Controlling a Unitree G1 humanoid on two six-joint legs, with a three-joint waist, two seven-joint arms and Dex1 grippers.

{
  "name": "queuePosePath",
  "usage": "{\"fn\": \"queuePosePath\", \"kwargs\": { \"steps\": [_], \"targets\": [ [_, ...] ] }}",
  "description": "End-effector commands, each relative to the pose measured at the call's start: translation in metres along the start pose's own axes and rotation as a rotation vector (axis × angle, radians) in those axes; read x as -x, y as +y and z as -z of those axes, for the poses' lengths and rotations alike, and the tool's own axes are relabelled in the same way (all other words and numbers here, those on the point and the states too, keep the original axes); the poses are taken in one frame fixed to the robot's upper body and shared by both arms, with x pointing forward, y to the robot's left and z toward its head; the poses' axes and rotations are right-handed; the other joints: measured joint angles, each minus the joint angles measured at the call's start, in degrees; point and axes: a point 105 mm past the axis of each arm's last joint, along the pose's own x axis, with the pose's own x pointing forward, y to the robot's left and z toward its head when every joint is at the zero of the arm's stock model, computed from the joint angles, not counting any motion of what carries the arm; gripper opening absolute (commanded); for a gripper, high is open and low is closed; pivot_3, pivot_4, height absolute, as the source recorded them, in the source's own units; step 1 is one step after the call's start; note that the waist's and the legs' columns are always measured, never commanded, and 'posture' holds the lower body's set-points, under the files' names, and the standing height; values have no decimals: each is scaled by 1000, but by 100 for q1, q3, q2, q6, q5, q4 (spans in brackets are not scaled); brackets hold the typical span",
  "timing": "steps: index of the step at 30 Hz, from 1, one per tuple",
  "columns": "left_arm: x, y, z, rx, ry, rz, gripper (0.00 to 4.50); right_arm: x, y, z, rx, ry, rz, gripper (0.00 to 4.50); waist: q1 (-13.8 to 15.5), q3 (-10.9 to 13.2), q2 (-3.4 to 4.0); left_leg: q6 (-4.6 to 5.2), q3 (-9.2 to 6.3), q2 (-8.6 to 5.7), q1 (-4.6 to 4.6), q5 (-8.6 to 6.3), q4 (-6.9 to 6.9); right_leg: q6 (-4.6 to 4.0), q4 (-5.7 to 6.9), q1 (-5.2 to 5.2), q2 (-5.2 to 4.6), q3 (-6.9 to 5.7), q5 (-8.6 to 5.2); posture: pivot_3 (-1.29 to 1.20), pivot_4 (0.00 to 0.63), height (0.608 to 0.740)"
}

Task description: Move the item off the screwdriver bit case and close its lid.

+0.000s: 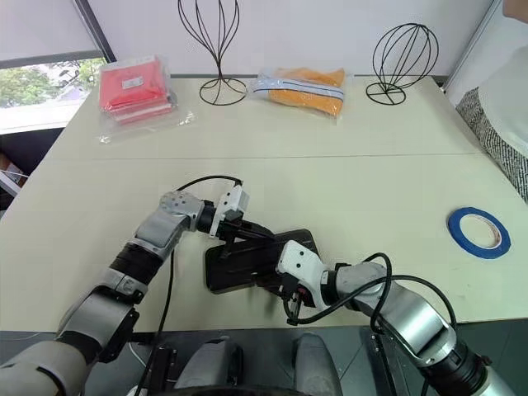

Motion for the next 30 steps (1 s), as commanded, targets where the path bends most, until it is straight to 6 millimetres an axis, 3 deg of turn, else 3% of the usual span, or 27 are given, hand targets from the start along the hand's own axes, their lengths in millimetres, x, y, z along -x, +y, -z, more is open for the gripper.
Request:
{"fn": "queuePosePath", "kwargs": {
  "steps": [1, 18, 25, 28, 30],
  "targets": [
    [-5, -13, 35, 69, 117, 41, 0, 5, -23, 8, -4, 31, 148, 25, 0, -4, -4, 0, 0, 0, 8, 0, -1, 0, 0, 6, 0, 0, 0, 0, 150, 740],
    [-4, -23, 45, 86, 133, 57, 0, -2, -39, 5, 90, 33, 277, 25, -13, -42, -40, 2, -4, 6, 57, -1, -8, -3, -6, 50, 4, 0, -1, 0, 150, 740],
    [6, 7, 10, 84, 0, -100, 0, 24, -12, -7, 53, 27, 137, 25, 15, -43, -32, 2, -7, 3, 45, -1, -6, -2, -11, 46, 1, 0, -1, 0, 150, 740],
    [36, 30, -30, 37, -102, -253, 0, 59, -4, -29, 106, 21, 101, 25, 14, 6, 7, 2, -6, -1, 20, -1, -6, -1, -12, 24, -3, 3, -1, 0, 150, 740],
    [50, 32, -42, 26, -123, -292, 0, 75, -3, -37, 127, 28, 100, 25, -15, 13, -3, 2, -7, 1, -23, -1, -2, 1, -6, -21, -1, 3, 0, 0, 150, 740]
  ]
}}
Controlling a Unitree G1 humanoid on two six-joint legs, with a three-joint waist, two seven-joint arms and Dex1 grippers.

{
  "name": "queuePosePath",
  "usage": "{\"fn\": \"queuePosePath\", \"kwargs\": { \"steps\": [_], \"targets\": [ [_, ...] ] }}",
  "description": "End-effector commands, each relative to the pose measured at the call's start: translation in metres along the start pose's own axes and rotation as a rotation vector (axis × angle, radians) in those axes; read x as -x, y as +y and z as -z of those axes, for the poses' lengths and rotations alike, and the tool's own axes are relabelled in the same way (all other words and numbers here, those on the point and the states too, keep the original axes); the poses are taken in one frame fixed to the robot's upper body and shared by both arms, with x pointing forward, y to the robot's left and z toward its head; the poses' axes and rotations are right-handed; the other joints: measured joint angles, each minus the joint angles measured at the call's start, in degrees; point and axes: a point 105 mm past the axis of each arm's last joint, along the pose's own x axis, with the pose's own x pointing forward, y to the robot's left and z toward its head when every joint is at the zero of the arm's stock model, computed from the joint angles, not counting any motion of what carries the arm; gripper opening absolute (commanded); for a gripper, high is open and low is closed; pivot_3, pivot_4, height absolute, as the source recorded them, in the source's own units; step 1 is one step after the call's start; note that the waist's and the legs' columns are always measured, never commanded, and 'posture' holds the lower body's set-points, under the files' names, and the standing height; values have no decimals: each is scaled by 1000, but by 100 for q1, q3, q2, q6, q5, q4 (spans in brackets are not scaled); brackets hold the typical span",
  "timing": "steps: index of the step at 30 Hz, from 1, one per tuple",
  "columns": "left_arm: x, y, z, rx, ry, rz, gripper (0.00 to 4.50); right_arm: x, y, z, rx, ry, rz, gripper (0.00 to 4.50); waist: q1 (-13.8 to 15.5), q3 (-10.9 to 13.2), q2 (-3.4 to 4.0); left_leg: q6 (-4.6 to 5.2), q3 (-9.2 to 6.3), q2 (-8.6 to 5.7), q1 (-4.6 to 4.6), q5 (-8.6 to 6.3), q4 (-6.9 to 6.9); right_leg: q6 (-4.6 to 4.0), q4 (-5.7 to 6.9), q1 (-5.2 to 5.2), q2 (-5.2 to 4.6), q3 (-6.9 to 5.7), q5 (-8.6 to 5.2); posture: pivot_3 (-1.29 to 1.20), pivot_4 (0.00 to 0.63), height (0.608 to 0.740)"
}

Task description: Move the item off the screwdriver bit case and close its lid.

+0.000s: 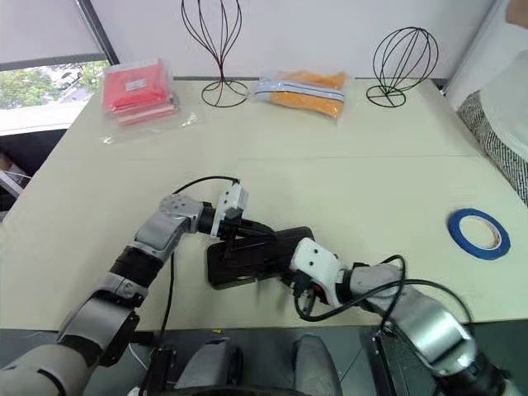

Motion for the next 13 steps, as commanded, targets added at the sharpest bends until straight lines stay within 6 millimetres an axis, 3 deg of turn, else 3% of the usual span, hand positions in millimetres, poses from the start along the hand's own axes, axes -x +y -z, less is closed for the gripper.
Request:
{"fn": "queuePosePath", "kwargs": {
  "steps": [1, 8, 13],
  "targets": [
    [30, 11, -44, -73, -88, -93, 0, 33, -2, -27, 81, -35, -3, 25, -18, 5, -6, 0, -5, 4, -17, 0, 0, 0, 2, -18, 6, -4, 0, 0, 150, 740],
    [83, -19, -65, -70, -63, -101, 0, 83, -29, -51, 164, 2, 59, 25, -1, 31, 8, 3, -5, 4, -49, -2, -16, 0, 2, -56, 2, -8, 0, 0, 150, 740],
    [105, -40, -64, -56, -19, -112, 0, 98, -39, -56, 195, 26, 79, 25, 9, 43, 4, 3, 5, 7, -47, -2, -13, -1, -3, -52, -1, -2, 0, 0, 150, 740]
  ]
}}
